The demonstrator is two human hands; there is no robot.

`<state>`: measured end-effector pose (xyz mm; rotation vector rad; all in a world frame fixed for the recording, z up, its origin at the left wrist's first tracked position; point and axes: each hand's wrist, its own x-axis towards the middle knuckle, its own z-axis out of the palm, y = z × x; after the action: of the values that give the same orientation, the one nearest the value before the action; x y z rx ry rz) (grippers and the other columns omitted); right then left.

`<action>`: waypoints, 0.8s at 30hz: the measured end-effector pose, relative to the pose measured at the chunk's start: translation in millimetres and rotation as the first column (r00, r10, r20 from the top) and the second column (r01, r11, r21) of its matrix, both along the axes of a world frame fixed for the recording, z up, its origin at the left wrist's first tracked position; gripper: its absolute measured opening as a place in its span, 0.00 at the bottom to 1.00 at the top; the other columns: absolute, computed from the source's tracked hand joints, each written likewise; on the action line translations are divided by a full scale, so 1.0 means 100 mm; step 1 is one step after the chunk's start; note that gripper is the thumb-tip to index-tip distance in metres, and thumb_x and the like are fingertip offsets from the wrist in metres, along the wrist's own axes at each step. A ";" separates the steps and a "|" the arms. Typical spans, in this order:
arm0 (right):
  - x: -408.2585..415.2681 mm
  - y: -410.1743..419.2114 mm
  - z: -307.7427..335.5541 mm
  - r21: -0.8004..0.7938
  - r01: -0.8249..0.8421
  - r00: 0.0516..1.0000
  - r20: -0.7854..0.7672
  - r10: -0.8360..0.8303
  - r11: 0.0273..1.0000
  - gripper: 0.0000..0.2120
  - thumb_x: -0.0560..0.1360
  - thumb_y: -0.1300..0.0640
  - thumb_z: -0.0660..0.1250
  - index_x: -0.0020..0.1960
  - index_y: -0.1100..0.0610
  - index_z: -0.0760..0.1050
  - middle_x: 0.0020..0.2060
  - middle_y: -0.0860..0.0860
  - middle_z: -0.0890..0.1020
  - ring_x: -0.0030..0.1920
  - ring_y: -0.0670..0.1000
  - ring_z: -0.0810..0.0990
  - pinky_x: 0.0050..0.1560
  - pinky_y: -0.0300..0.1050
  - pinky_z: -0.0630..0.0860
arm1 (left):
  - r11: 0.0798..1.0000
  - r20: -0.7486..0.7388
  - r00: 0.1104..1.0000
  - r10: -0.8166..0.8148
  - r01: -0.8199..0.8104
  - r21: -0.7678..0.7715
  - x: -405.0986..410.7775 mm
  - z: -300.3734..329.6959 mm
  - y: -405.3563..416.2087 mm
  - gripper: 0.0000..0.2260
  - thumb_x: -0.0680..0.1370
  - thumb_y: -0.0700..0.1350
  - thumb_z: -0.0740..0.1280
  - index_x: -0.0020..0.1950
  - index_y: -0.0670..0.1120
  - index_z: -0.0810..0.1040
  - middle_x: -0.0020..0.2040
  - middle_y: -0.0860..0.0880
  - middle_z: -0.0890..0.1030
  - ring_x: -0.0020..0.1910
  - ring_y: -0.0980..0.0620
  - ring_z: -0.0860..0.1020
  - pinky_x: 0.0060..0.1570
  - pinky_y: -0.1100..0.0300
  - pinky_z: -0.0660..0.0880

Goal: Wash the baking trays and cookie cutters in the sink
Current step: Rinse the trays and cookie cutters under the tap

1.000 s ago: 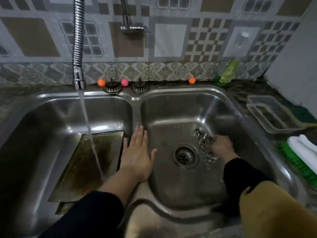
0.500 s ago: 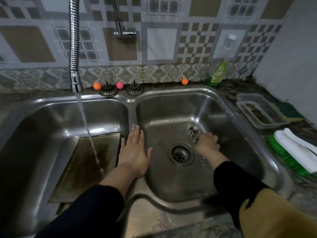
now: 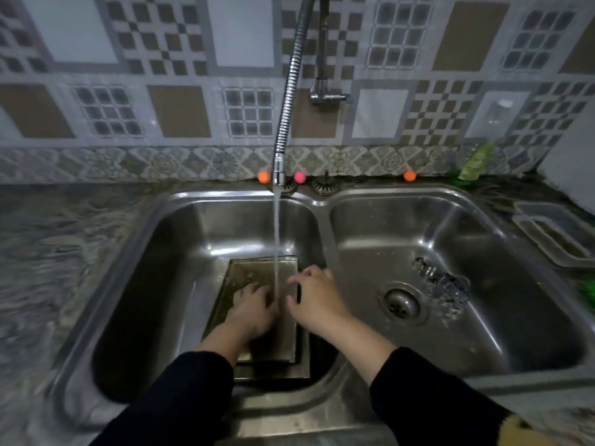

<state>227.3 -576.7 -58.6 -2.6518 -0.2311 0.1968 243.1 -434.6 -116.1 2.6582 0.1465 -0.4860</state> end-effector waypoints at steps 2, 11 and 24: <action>-0.02 0.23 -0.18 -0.056 -0.042 0.983 -0.179 0.032 0.998 0.19 0.76 0.50 0.63 0.66 0.51 0.71 0.69 0.55 0.65 0.69 0.59 0.61 0.68 0.50 0.66 | 0.994 -0.069 0.992 0.108 -0.106 0.031 -0.03 -0.13 0.28 0.25 0.80 0.52 0.59 0.76 0.50 0.58 0.77 0.42 0.56 0.76 0.40 0.53 0.74 0.48 0.54; 0.06 0.63 -0.51 -0.223 0.044 0.894 -0.425 -0.138 0.974 0.28 0.78 0.53 0.62 0.75 0.54 0.57 0.76 0.58 0.40 0.73 0.63 0.51 0.70 0.53 0.64 | 0.941 -0.110 0.970 0.216 -0.237 -0.242 0.02 -0.30 0.77 0.18 0.80 0.45 0.61 0.69 0.47 0.67 0.62 0.45 0.76 0.64 0.43 0.74 0.65 0.51 0.69; -0.05 0.50 -0.39 -0.296 -0.025 0.946 -0.316 -0.073 0.955 0.26 0.81 0.44 0.49 0.77 0.48 0.55 0.77 0.55 0.44 0.73 0.63 0.50 0.72 0.55 0.55 | 0.681 -0.157 0.889 0.430 -0.433 -0.591 -0.10 -0.19 0.73 0.16 0.84 0.45 0.51 0.70 0.52 0.68 0.58 0.46 0.78 0.58 0.45 0.77 0.62 0.46 0.73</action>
<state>221.9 -526.6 -97.7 -2.8582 -0.0621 0.7046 233.1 -361.7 -135.5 1.8865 0.5168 -0.3070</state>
